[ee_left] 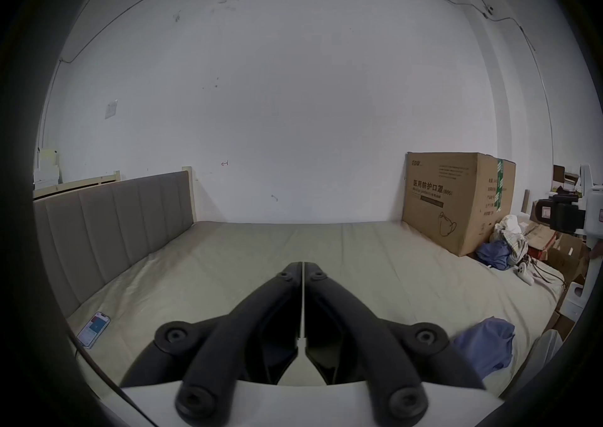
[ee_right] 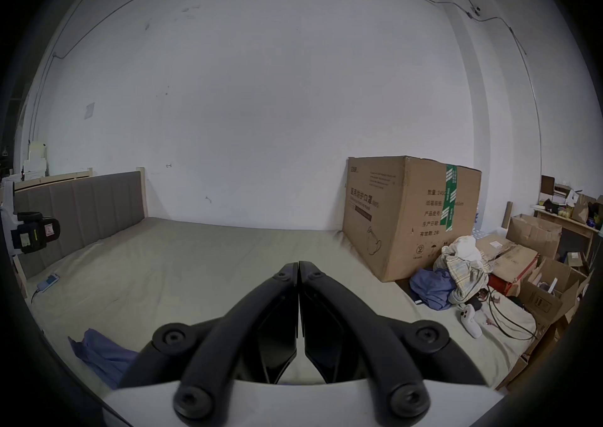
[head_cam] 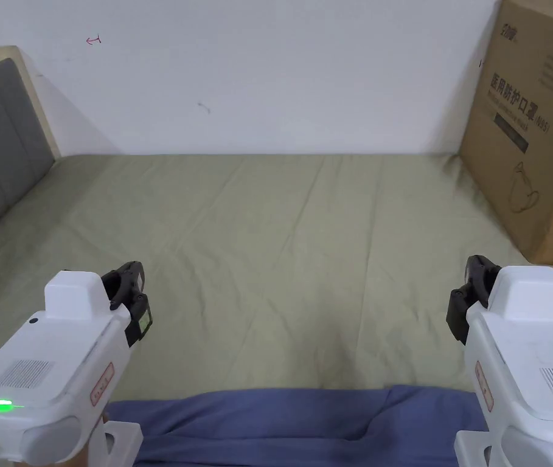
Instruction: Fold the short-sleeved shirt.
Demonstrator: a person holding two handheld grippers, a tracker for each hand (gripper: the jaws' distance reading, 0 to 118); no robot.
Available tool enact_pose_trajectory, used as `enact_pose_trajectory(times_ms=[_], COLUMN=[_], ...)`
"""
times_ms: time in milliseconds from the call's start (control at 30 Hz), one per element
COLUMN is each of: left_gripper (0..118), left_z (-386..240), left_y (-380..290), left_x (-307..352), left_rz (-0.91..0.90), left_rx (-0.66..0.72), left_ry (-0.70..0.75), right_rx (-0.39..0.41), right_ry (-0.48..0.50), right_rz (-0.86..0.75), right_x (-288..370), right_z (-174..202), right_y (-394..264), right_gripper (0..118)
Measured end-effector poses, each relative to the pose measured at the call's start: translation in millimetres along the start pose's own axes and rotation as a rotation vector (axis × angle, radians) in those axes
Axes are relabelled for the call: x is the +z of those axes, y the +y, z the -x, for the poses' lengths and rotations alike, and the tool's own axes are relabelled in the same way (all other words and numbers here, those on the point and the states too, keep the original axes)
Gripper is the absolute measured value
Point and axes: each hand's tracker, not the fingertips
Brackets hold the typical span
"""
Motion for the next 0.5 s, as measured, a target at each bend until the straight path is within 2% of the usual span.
enact_pose_trajectory(times_ms=[500], left_gripper=[0], left_z=[9], left_y=[-1], left_x=[-2], left_rz=[0.017], left_rx=[0.036], left_ry=[0.016], right_rx=[-0.009], right_ry=[0.002], right_rz=[0.009], right_x=[-2], right_z=[-2], right_y=[-3], right_gripper=[0])
